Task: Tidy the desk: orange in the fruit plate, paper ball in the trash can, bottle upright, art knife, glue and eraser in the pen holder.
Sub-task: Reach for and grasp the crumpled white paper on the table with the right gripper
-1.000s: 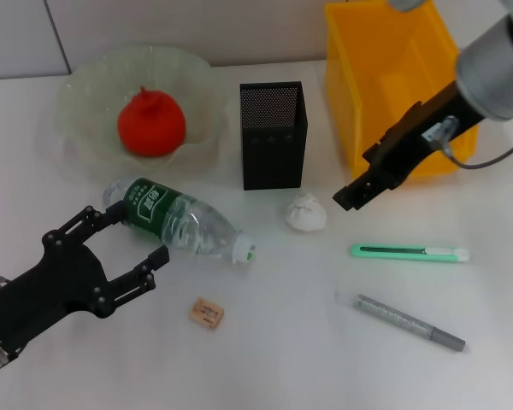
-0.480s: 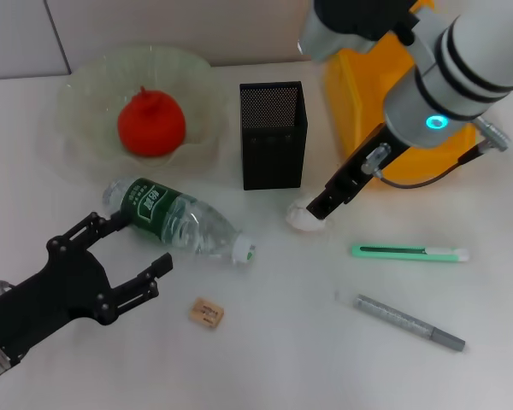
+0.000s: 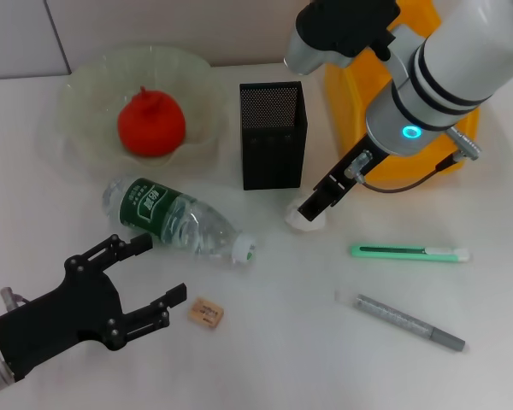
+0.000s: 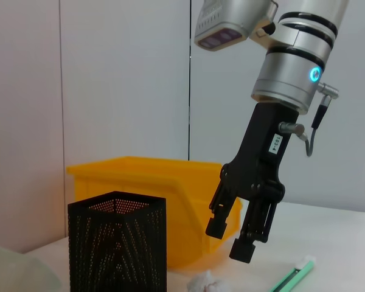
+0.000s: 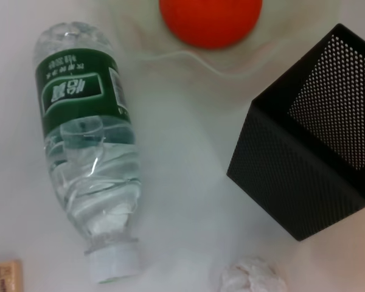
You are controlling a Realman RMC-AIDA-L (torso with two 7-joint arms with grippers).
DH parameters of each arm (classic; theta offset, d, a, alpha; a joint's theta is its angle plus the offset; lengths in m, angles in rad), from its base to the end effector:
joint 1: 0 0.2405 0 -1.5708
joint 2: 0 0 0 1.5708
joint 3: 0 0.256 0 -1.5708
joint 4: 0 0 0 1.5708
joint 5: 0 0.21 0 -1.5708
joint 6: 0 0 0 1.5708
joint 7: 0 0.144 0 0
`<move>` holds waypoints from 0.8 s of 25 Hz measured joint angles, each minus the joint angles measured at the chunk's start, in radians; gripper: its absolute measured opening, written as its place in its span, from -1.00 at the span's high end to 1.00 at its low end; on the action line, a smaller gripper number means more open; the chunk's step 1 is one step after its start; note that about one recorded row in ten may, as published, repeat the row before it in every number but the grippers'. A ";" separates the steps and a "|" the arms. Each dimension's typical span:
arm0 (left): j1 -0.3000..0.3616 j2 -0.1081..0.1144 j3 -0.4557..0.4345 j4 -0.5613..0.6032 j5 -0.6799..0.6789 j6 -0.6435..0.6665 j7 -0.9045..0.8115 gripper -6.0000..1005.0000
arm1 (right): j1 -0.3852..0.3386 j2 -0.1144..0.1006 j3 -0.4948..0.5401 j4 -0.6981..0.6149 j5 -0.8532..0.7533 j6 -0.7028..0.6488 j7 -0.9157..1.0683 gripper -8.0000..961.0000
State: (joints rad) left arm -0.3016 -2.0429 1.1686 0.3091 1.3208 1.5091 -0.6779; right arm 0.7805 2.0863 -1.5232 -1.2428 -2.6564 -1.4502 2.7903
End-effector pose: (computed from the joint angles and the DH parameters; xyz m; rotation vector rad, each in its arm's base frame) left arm -0.3036 0.2483 -0.0449 -2.5285 -0.2997 -0.8870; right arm 0.1323 0.3807 -0.0315 -2.5105 0.8837 -0.5231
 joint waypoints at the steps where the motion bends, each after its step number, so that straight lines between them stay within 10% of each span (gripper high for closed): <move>1: 0.000 0.003 0.001 0.000 0.000 0.000 -0.003 -0.62 | 0.001 0.000 -0.005 0.008 0.001 0.011 0.001 -0.64; 20: 0.002 0.014 0.002 0.002 0.000 -0.001 -0.029 -0.62 | 0.060 0.005 -0.060 0.203 0.032 0.163 0.006 -0.64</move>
State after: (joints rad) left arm -0.2996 -2.0294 1.1704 0.3114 1.3207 1.5078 -0.7072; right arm 0.8406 2.0908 -1.5830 -1.0395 -2.6246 -1.2871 2.7961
